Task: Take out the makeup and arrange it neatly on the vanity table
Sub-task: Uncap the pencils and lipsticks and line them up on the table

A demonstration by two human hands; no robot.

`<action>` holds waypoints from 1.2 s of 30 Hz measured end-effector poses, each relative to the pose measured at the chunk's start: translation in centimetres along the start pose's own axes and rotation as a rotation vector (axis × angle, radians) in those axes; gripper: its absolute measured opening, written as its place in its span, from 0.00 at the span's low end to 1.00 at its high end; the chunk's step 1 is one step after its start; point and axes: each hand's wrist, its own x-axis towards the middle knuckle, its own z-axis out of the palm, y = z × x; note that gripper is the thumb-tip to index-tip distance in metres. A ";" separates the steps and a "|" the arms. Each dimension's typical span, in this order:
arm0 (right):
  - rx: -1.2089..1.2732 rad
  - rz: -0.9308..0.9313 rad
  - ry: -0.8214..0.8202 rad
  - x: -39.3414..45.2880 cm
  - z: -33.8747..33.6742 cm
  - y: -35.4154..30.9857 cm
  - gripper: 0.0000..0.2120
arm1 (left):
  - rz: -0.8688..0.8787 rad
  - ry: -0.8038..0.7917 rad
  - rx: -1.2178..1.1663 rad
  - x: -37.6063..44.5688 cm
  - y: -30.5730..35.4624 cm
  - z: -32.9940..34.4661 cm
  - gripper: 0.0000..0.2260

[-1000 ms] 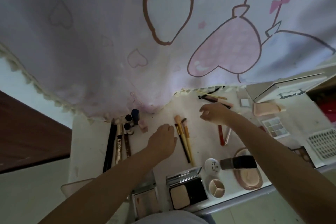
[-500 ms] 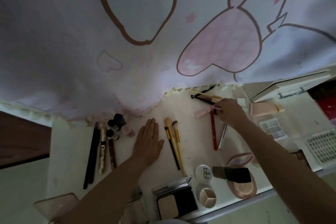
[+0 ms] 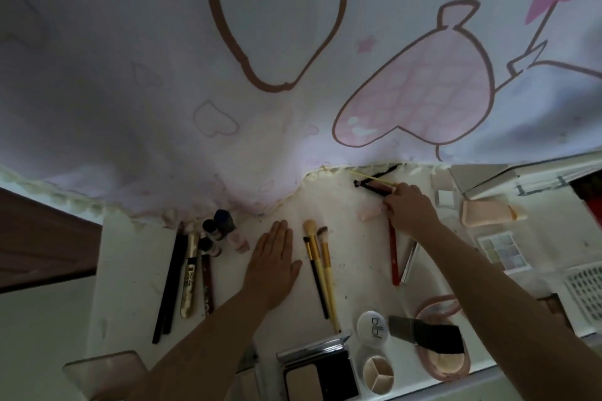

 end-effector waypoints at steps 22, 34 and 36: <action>0.915 -0.324 -0.034 -10.2 -11.4 -10.1 0.11 | 0.293 0.141 -0.746 -4.4 0.8 -13.6 0.10; 1.036 -0.474 0.065 -14.2 -13.6 -13.4 0.13 | 0.329 0.077 -0.598 -9.8 -2.3 -17.3 0.09; 1.075 -0.485 0.079 -14.2 -13.9 -14.1 0.13 | 0.311 0.091 -0.594 -10.4 -3.0 -17.7 0.09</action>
